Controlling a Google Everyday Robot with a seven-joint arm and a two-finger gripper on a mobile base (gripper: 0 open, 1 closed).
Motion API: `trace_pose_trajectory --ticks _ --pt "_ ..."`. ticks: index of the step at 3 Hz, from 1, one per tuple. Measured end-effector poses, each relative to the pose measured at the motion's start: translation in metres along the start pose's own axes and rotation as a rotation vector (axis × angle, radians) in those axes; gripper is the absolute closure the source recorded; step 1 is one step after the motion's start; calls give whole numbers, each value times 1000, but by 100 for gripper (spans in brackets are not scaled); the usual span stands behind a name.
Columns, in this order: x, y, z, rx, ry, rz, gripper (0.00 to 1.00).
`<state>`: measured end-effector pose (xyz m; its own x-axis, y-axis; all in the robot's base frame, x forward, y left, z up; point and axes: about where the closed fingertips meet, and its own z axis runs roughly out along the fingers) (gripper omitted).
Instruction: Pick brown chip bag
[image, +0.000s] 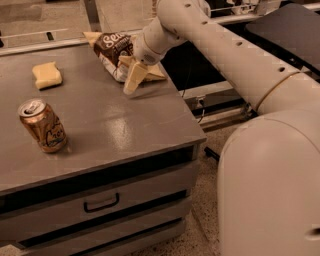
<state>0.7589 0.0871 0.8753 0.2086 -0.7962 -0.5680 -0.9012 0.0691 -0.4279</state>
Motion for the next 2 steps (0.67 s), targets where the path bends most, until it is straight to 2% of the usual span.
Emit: trace_pose_trajectory --ticks 1,2 --pt "11 7 13 -8 19 -9 18" --pt "11 8 15 -17 19 -19 41"
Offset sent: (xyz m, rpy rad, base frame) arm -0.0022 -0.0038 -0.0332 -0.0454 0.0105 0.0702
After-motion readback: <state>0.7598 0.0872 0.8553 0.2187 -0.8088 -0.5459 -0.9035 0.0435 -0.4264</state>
